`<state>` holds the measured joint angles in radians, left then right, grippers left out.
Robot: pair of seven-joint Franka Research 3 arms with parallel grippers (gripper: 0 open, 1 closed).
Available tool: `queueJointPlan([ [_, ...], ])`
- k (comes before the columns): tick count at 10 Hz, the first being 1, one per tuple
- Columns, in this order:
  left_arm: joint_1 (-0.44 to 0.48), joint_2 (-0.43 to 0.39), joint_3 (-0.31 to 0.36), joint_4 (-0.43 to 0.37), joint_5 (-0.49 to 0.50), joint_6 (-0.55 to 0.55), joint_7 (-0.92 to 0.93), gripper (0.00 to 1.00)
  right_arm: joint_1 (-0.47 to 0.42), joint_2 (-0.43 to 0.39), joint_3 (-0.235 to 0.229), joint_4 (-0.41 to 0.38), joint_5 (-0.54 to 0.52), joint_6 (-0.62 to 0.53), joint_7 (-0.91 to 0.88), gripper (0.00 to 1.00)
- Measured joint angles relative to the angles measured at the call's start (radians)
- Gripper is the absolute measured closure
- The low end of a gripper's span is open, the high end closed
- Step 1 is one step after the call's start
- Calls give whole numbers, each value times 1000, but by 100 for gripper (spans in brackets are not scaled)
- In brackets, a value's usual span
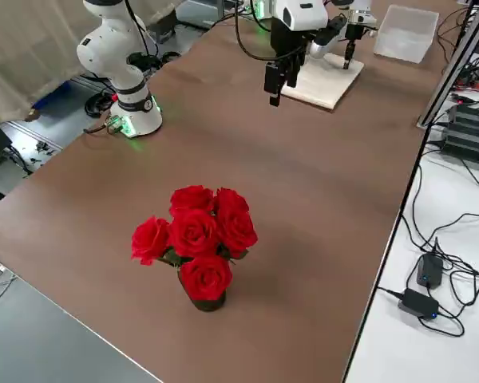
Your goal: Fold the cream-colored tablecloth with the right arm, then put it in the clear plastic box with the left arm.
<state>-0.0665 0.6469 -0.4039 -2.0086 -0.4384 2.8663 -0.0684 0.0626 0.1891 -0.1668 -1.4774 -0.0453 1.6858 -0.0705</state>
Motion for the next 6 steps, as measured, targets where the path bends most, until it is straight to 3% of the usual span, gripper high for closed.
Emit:
queueJointPlan([
  [1,0,-7,0,1,0,-19,0,90,-5,0,8,0,-4,0,0,4],
  [2,2,-27,2,3,0,-82,0,93,-22,0,40,0,-7,0,0,3],
  [4,19,-99,12,7,0,-254,0,93,-61,-1,118,1,-9,1,5,1],
  [6,26,-177,45,6,34,-374,1,93,-52,-2,128,1,-8,2,8,0],
])
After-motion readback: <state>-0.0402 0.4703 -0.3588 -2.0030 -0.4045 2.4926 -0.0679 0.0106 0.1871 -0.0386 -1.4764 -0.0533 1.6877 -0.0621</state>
